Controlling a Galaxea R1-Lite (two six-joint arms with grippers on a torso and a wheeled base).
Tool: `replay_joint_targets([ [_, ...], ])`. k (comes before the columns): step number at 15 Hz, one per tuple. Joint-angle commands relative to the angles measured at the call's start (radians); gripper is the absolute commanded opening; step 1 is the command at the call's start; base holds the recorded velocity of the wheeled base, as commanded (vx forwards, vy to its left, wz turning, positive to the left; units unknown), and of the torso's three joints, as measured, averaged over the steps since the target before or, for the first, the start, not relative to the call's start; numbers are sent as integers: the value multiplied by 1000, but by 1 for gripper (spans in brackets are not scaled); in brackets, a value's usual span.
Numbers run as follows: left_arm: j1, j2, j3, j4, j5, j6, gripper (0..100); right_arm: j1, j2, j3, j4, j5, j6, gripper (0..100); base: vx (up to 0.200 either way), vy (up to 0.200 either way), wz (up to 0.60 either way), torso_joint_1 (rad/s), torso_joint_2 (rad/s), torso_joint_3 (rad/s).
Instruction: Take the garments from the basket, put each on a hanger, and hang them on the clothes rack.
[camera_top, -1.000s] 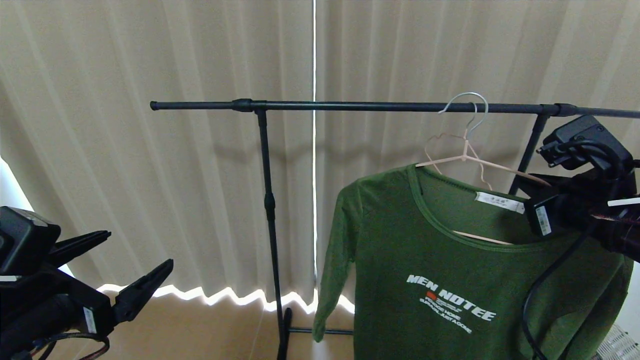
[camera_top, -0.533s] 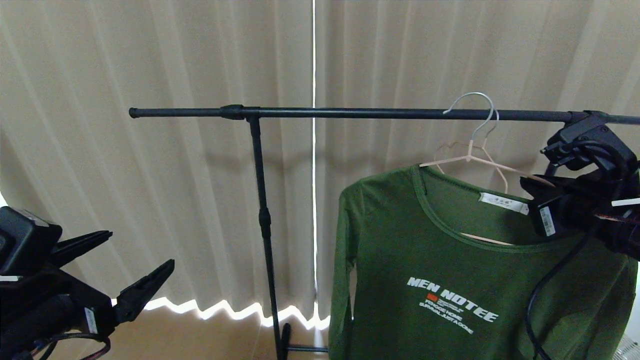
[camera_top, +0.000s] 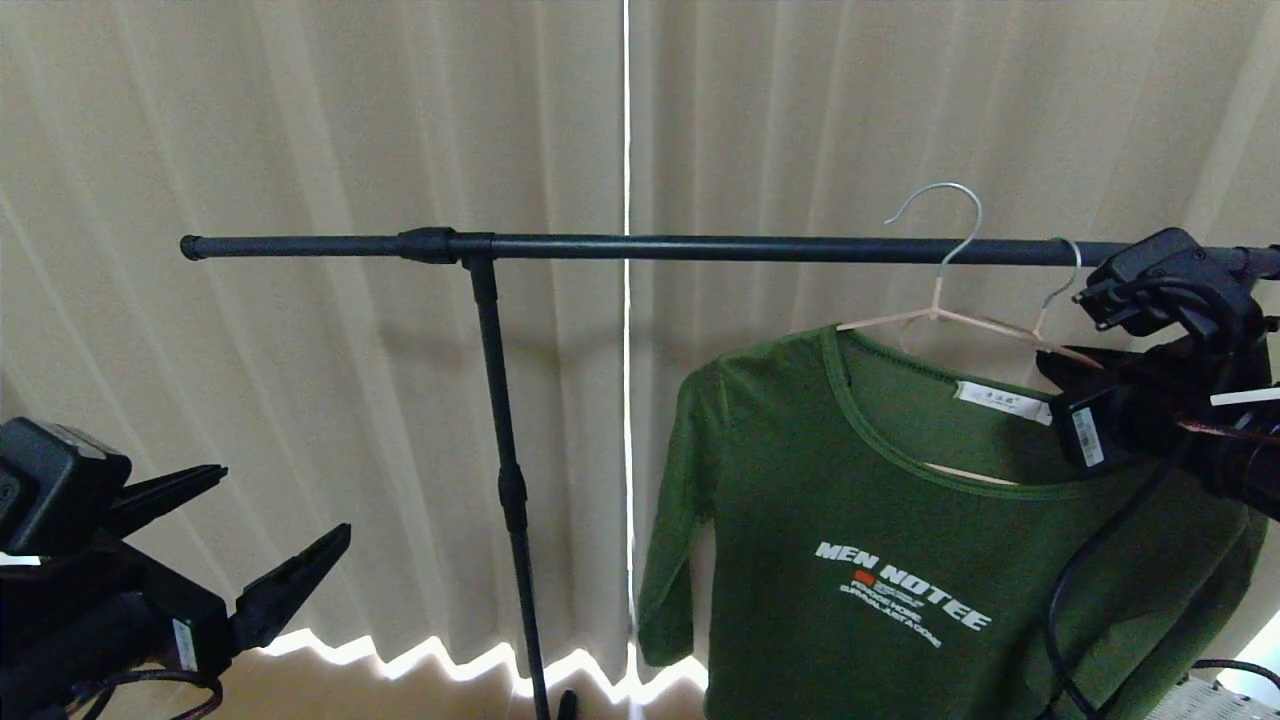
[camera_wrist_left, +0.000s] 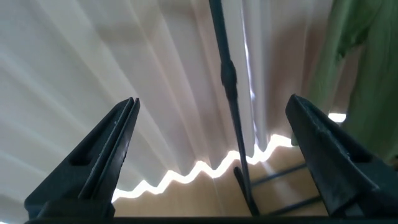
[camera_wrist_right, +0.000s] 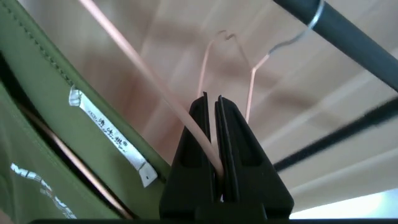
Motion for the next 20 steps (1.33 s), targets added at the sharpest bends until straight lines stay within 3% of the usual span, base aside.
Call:
replay_joint_targets([
  [1, -12, -5, 8, -1, 1, 2, 100, -25, 50, -28, 0, -27, -1, 0, 0, 0, 0, 0, 0, 0],
  [8, -23, -9, 10, -1, 1, 1, 100, -48, 244, -158, -23, -125, 28, 0, 0, 0, 0, 0, 0, 0],
  [20, -23, -3, 13, -1, -1, 1, 100, 27, 311, -161, -38, -130, 29, 0, 0, 0, 0, 0, 0, 0],
])
